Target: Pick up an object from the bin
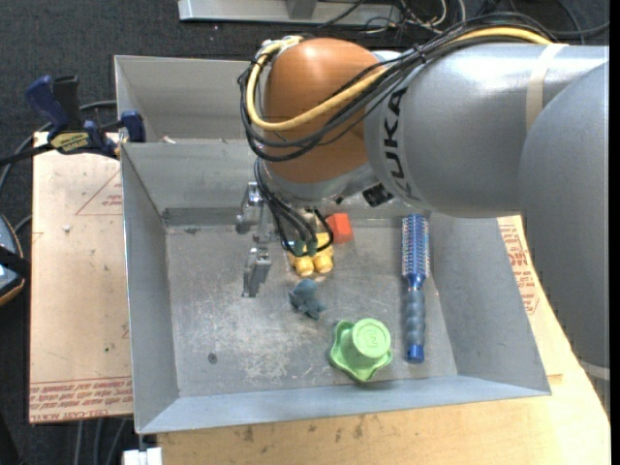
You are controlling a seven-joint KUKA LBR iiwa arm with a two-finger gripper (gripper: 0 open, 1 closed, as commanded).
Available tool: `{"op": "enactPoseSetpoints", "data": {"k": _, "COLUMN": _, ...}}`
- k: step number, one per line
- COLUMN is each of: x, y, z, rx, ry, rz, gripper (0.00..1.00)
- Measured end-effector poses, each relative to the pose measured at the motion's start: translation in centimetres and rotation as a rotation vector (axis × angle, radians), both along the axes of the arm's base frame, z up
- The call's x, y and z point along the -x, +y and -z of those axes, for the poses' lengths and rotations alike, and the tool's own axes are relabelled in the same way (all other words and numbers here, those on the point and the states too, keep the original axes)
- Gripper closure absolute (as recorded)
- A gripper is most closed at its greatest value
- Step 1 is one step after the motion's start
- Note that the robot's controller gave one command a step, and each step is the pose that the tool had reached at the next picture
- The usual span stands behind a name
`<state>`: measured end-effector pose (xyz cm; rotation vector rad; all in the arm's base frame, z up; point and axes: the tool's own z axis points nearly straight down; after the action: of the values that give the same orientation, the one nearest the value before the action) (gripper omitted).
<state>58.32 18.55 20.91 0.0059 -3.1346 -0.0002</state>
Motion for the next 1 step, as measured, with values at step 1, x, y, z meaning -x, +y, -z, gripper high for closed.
{"op": "enactPoseSetpoints", "data": {"k": 1, "x": -2.15, "y": -7.94, "z": 5.86, "rx": 0.004, "ry": -0.003, "rz": 0.016, "gripper": 0.0}}
